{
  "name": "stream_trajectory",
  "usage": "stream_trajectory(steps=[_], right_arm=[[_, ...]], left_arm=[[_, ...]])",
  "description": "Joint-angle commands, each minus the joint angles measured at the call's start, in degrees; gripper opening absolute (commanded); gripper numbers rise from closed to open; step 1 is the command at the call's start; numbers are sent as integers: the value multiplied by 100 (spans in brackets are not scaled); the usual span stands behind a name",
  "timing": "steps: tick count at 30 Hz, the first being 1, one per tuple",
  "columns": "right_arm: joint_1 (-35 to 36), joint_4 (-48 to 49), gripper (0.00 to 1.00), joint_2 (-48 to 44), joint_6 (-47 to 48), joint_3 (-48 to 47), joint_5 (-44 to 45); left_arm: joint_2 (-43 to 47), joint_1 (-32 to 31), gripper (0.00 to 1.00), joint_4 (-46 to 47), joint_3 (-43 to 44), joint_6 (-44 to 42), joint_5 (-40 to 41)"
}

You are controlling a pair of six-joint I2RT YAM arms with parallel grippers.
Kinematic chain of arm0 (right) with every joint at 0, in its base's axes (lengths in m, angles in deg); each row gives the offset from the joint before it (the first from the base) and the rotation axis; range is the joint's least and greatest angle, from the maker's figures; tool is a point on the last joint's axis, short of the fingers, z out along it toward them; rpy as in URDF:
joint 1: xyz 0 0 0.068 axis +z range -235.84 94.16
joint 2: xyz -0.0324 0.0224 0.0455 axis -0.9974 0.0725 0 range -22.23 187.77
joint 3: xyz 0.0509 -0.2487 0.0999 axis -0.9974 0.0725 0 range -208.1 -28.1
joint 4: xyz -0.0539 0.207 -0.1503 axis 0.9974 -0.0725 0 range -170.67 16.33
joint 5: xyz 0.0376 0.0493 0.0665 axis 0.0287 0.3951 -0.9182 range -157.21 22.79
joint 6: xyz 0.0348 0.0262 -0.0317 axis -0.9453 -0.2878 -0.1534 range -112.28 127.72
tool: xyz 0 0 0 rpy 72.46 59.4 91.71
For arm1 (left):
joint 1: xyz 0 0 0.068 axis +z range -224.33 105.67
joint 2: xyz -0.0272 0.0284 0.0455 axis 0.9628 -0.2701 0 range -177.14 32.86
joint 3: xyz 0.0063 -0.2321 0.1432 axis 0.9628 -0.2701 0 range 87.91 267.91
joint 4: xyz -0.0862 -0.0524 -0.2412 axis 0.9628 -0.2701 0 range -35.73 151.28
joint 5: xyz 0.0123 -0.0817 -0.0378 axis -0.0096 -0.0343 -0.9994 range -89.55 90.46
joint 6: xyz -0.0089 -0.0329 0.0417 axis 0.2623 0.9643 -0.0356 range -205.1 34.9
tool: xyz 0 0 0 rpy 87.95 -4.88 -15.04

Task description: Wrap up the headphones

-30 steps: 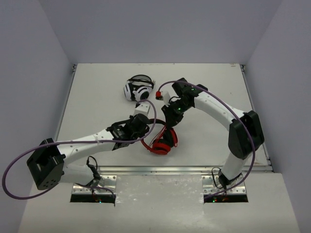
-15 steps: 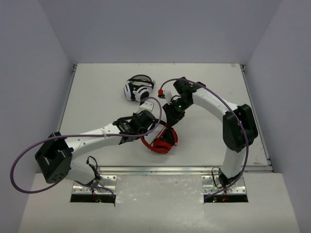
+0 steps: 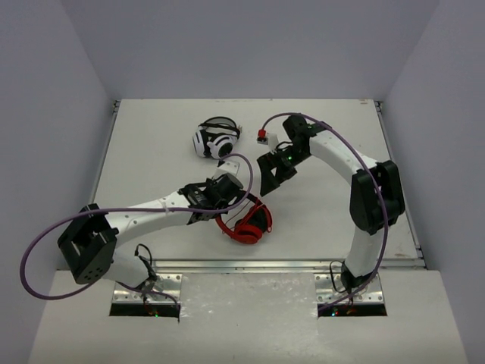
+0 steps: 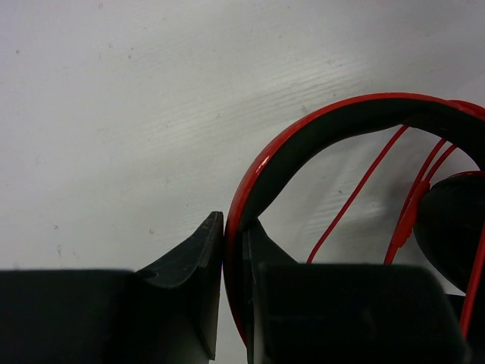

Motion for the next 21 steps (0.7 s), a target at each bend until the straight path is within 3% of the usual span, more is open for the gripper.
stream_trajectory(steps=[1, 7, 12, 16, 18, 19, 21], right_arm=[[-191, 20, 99, -23, -185, -152, -232], [-244, 151, 99, -286, -413, -179, -275], [-244, 1020, 99, -1225, -721, 373, -786], [-244, 1636, 96, -1833, -1999, 734, -401], [-236, 2259, 92, -2166, -2695, 1313, 248], [-227, 2557, 85, -2603, -3569, 1620, 556], [-149, 3148, 77, -3027, -4216, 2412, 1126]], left_arm=[[64, 43, 0, 148, 370, 105, 33], [-94, 52, 0, 16, 458, 113, -29], [-156, 52, 0, 60, 467, 105, -55], [-191, 61, 0, 77, 494, 131, -38], [-208, 61, 0, 95, 503, 201, -12], [-226, 61, 0, 104, 511, 219, -3], [-252, 61, 0, 121, 529, 306, 32]])
